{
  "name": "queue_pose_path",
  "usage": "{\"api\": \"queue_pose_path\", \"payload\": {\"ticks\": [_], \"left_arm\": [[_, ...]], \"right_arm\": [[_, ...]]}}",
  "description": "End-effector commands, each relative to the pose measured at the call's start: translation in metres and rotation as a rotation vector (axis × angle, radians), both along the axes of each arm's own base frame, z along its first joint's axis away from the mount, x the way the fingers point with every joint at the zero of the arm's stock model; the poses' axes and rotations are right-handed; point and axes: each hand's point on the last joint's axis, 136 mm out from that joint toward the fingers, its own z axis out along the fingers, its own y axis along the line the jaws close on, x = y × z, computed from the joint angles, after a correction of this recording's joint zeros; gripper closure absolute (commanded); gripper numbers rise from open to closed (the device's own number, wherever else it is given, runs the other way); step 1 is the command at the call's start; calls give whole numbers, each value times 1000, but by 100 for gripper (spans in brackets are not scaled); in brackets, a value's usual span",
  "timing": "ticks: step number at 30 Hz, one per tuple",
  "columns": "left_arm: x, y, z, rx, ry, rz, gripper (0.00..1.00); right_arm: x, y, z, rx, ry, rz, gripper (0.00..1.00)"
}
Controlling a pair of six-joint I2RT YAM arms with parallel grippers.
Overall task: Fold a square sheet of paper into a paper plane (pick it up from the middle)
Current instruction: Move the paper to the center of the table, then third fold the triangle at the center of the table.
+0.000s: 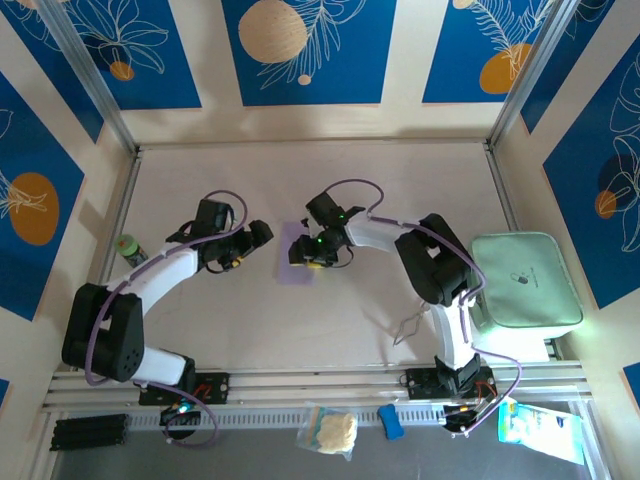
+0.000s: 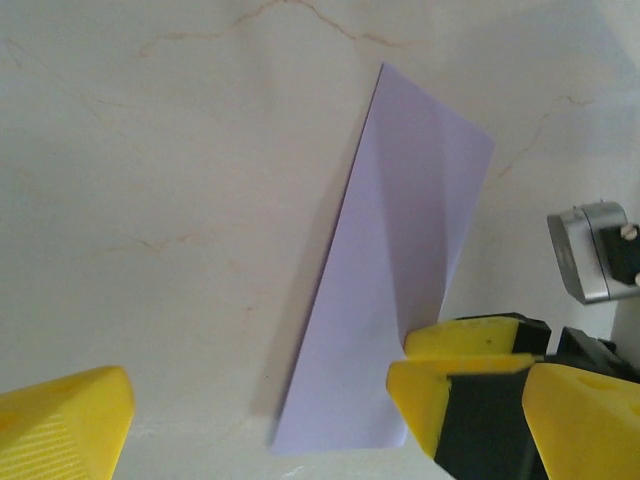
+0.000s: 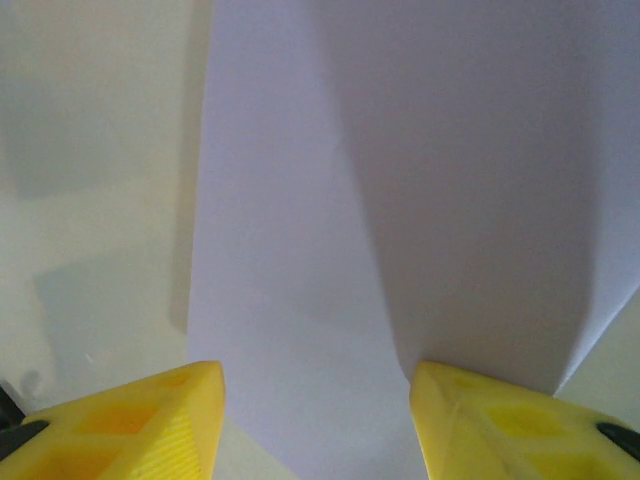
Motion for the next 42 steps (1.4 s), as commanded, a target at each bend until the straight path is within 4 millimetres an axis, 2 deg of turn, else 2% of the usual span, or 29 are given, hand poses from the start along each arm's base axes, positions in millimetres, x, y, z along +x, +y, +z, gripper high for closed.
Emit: {"api": "queue_pose_path", "payload": {"ticks": [1,3,6,8,10,15,19,23,30,33,37,42], "left_arm": [[-1,-10,2,-40,9,-56,1],[-4,-15,1,-55,18,-77,1],[-9,-21,0,-73,33,-96,1],[-14,-26,-1,-84,42,-107,1],[-20,-31,-2,-98,56,-117,0],[-38,-48,-8,-124,99,-152,1],[-52,-59,-15,-132,139,-157,0],[-67,-69,-24,-122,194,-152,5],[-78,-85,-34,-134,234,-165,21],[-81,-89,-41,-120,253,-178,31],[-82,-89,-50,-85,262,-179,43],[-83,-91,-58,-74,282,-183,51]], "right_arm": [[-38,-36,-10,-90,55,123,46],[-37,-33,10,-39,17,138,46],[-22,-24,46,39,-30,47,46],[-11,-20,59,70,-44,-37,45],[-1,-22,60,49,-55,-132,45],[12,-28,45,30,-33,-271,45],[11,-26,29,4,14,-259,47],[5,-28,9,-25,61,-252,50],[-7,-42,-25,-98,130,-269,54],[-12,-49,-37,-135,137,-268,55],[-15,-56,-44,-169,129,-264,58],[-17,-58,-48,-181,127,-256,59]]}}
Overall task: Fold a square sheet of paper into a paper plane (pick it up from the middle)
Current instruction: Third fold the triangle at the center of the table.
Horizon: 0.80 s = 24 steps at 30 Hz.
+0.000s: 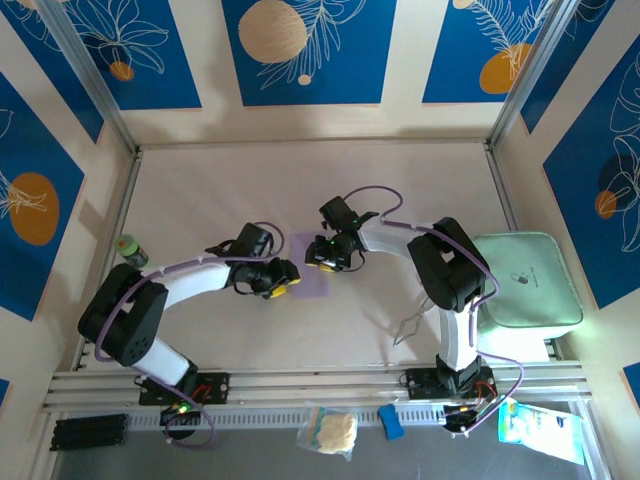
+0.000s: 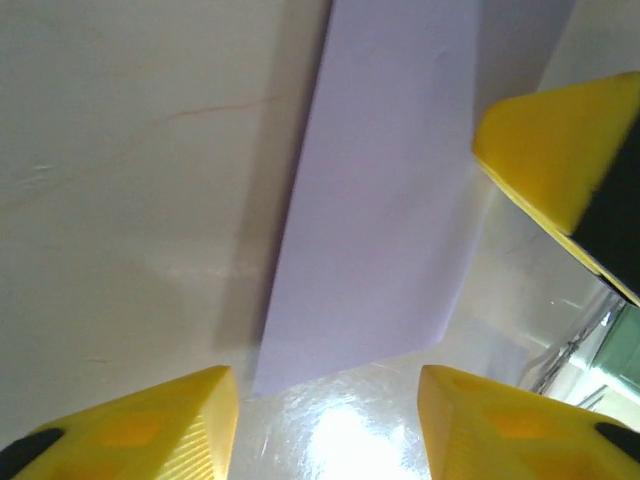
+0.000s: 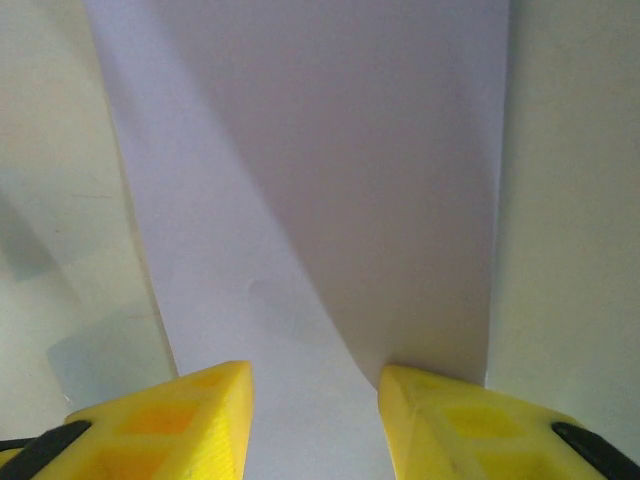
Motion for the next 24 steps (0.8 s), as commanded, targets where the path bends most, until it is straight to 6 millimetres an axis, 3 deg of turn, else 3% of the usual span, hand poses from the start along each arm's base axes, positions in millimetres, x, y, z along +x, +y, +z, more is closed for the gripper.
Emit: {"api": "queue_pose_path", "payload": {"ticks": [1,9,18,24], "left_arm": [[-2,-4,-6,2,13,-4,53],[-6,-9,-13,-8,37,-12,57],[-8,-5,-23,16,55,-8,55],[-6,-18,-18,-43,52,-37,54]], "right_arm": [[-20,-26,-41,-122,83,-4,59],[-21,-22,-42,-101,91,4,61],[-22,-21,-42,-87,98,4,61],[-22,-21,-43,-83,103,4,61]]}}
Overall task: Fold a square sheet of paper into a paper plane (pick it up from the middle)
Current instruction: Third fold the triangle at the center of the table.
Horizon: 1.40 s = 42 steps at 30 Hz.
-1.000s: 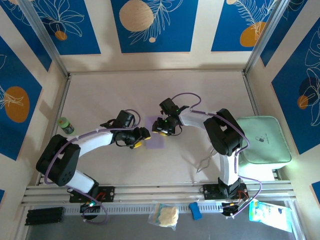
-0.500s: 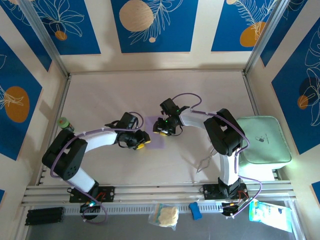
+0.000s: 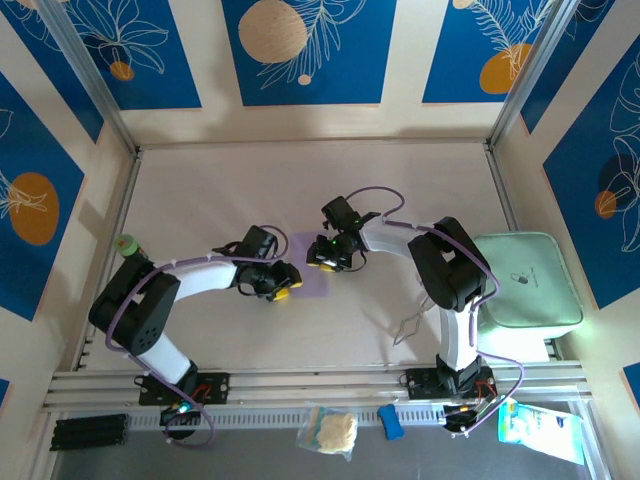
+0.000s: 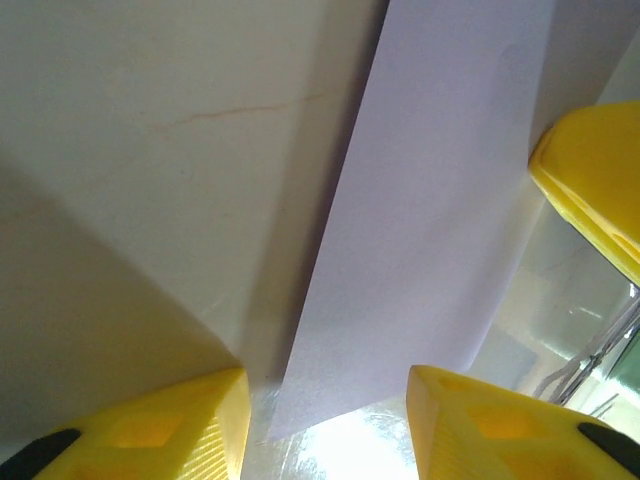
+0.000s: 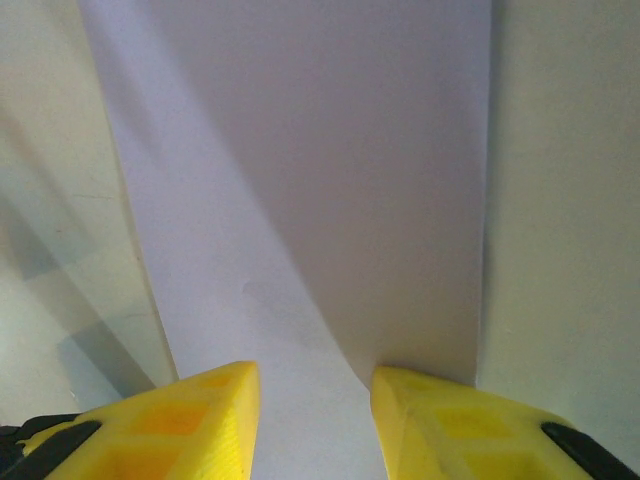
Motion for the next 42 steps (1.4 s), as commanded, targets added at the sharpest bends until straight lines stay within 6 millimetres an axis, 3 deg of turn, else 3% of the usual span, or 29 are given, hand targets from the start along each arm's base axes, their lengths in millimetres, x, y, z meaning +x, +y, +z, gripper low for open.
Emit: {"api": "queue_pose_path", "payload": {"ticks": [1,8,28,40,42], "left_arm": [[-4,-15,1,-64,8,-45,54],[0,-31,19,-154,-22,-93,55],[34,-17,22,-146,-88,-81,57],[44,-8,13,-100,-46,-19,64],[42,-10,14,-136,-10,15,69]], "right_arm": [[-22,-20,-42,-100,93,7,61],[-21,-19,-41,-90,94,3,61],[-21,-23,-43,-81,105,-1,62],[-16,-22,-34,-40,71,6,62],[-14,-21,-27,-29,35,29,62]]}}
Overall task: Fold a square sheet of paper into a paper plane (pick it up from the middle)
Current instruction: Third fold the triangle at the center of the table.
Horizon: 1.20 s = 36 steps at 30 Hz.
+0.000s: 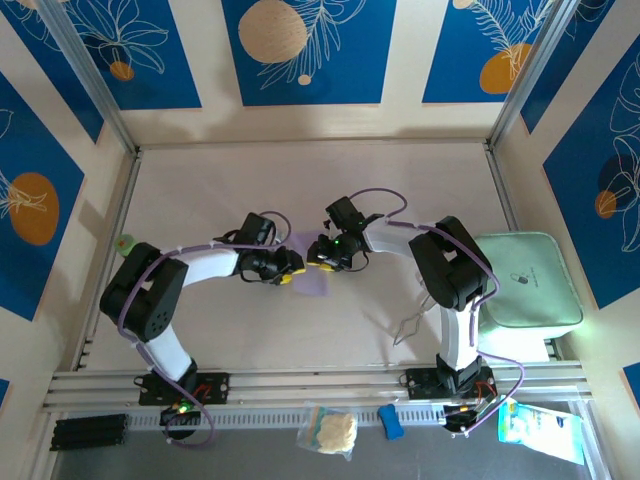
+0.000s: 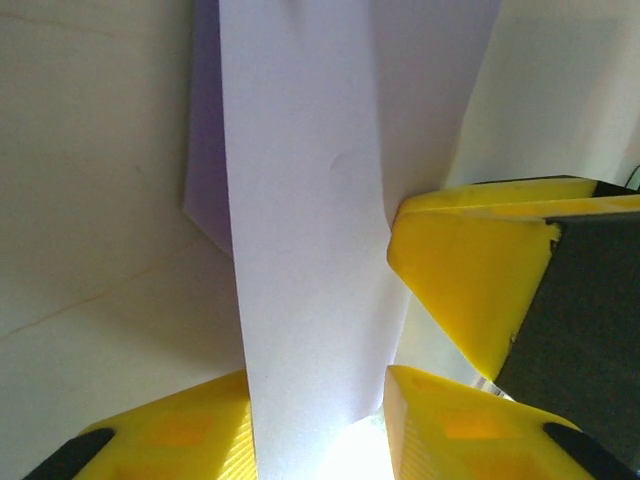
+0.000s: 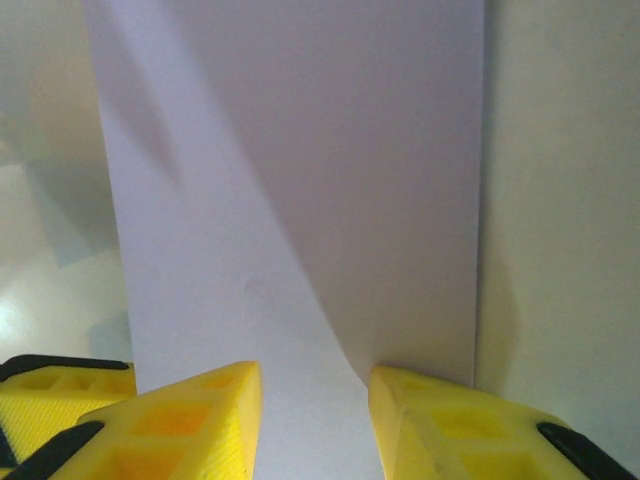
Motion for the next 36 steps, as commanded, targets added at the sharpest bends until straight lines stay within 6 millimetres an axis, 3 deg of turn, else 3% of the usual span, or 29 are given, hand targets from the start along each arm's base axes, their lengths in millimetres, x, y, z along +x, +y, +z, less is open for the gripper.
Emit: {"api": "queue_pose_path", "payload": {"ticks": [1,9,12,19,22,26,29,32,36], "left_arm": [[3,-2,3,-47,64,58,71],[4,4,1,-21,66,91,90],[5,4,4,-29,57,100,99],[8,4,11,-39,45,119,100],[9,2,13,-53,52,129,100],[9,0,14,-66,63,135,100],[9,-1,16,-72,65,133,100],[9,-1,16,-74,67,132,100],[10,-1,17,-75,67,133,100]], "right_arm": [[-15,-21,-24,-99,20,24,62],[7,-10,18,-25,-151,58,61],[13,-14,37,-29,-272,72,55],[7,-33,69,-130,-627,162,43],[-3,-33,74,-169,-766,233,42],[-25,-17,76,-157,-935,392,41],[-38,-7,69,-145,-973,492,41],[-60,12,65,-125,-1125,626,35],[-71,26,52,-126,-1138,717,32]]}}
